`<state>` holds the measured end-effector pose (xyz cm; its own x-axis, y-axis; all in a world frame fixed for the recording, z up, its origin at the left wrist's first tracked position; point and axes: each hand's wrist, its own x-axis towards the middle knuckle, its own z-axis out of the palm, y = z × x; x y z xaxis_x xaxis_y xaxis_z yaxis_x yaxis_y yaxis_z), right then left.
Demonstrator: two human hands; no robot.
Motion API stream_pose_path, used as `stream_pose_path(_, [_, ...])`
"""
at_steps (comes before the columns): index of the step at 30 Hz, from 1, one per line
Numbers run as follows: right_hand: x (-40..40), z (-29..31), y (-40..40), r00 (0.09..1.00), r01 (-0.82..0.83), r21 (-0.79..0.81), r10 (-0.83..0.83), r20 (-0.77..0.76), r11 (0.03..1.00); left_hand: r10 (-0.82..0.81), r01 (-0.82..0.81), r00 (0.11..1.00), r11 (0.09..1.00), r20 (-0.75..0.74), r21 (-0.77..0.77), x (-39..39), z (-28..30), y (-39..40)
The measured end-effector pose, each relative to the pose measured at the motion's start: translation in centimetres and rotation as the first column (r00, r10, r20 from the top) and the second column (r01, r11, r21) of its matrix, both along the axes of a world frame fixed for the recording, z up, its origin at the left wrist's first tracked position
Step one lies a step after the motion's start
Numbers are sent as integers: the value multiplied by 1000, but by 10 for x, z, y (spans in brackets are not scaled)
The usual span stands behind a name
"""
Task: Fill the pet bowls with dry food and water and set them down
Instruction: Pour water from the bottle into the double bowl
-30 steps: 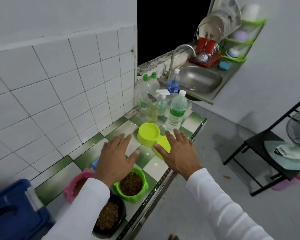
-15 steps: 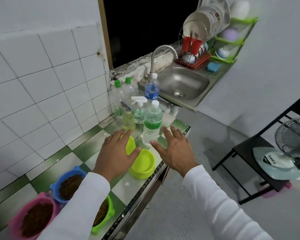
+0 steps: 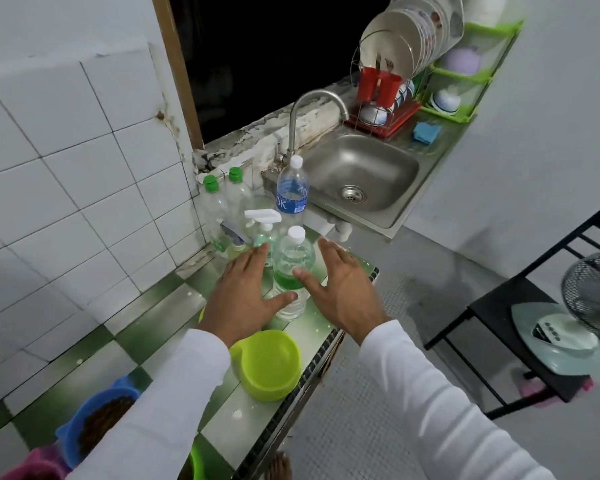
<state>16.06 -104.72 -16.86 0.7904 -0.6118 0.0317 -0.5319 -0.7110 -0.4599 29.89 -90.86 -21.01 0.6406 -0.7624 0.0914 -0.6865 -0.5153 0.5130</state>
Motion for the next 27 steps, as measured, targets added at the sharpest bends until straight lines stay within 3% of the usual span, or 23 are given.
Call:
stream_pose_path(10, [48, -7, -23, 985, 33, 101, -49, 167, 994, -82, 60, 945, 995, -316, -78, 35, -18, -45])
stream_pose_path(23, [85, -25, -48, 969, -10, 37, 1, 249, 999, -77, 4, 917, 983, -390, -185, 48, -37, -71])
stream_pose_path(27, [87, -19, -49, 957, -102, -146, 137, 257, 984, -103, 25, 911, 980, -400, -195, 52, -38, -72])
